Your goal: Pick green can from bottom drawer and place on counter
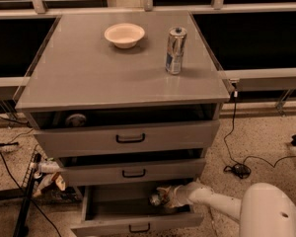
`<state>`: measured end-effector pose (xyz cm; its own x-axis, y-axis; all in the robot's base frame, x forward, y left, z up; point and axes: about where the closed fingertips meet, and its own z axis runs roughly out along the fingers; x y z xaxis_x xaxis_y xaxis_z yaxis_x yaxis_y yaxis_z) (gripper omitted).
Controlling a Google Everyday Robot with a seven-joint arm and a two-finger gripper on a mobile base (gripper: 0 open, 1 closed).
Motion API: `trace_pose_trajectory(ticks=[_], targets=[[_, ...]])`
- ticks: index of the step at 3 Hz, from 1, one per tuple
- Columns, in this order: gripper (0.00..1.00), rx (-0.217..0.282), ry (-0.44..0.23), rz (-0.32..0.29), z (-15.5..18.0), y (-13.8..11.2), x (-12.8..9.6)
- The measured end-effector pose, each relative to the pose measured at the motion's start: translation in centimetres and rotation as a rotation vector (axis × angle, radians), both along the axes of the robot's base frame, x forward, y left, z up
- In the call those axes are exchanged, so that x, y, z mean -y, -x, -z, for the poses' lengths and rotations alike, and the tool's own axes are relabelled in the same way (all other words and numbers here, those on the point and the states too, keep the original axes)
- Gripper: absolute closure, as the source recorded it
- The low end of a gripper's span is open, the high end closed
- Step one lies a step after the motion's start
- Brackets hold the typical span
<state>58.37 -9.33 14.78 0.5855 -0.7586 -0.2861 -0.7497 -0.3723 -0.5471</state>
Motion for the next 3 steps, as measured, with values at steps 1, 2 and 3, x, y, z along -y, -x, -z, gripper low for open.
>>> trace_pose_trajectory(ticks=[1, 2, 3], targets=[[0.46, -0.025, 0.01, 0.005, 1.25, -0.77, -0.29], [0.47, -0.039, 0.016, 0.008, 2.0, -1.18, -0.44], [0.65, -0.039, 0.016, 0.008, 2.01, -1.19, -0.44]])
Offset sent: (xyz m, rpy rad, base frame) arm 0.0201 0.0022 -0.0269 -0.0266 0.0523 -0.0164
